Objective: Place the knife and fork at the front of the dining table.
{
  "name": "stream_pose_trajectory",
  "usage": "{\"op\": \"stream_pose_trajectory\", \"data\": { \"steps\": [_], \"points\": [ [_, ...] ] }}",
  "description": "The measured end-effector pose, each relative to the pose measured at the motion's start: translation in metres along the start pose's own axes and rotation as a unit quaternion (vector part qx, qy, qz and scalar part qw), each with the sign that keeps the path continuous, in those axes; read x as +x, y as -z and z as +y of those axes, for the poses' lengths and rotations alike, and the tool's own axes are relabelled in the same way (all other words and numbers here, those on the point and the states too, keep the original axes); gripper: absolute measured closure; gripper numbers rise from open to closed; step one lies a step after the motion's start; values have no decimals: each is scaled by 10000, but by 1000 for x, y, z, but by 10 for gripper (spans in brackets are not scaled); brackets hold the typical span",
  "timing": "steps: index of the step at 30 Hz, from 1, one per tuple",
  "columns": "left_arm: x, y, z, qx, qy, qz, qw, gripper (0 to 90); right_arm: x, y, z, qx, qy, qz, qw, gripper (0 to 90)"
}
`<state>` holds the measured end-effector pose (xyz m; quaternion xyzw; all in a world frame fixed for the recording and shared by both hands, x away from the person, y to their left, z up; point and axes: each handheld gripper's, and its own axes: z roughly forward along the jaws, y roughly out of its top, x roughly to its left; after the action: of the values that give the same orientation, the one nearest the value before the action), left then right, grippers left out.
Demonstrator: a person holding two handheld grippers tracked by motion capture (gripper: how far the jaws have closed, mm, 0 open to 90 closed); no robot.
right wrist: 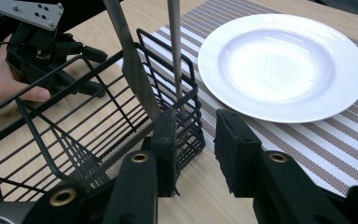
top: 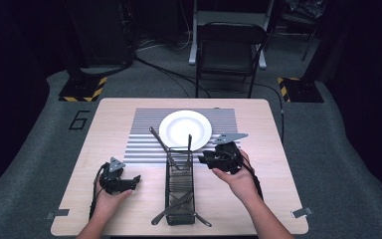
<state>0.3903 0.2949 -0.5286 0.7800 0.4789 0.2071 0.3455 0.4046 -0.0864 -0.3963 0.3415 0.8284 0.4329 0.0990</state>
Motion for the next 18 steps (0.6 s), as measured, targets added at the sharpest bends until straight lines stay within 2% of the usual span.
{"op": "stream_pose_trajectory", "data": {
  "steps": [9, 12, 18],
  "points": [
    [0, 0, 0, 3, -1, 1, 10000, 146, 3, -7, 7, -7, -18, 97, 10000, 697],
    [0, 0, 0, -2, 0, 0, 10000, 146, 5, -12, 10, 0, 57, 157, 9999, 727],
    [0, 0, 0, 0, -6, -7, 10000, 146, 6, -19, 12, 9, 81, 169, 9998, 729]
  ]
}}
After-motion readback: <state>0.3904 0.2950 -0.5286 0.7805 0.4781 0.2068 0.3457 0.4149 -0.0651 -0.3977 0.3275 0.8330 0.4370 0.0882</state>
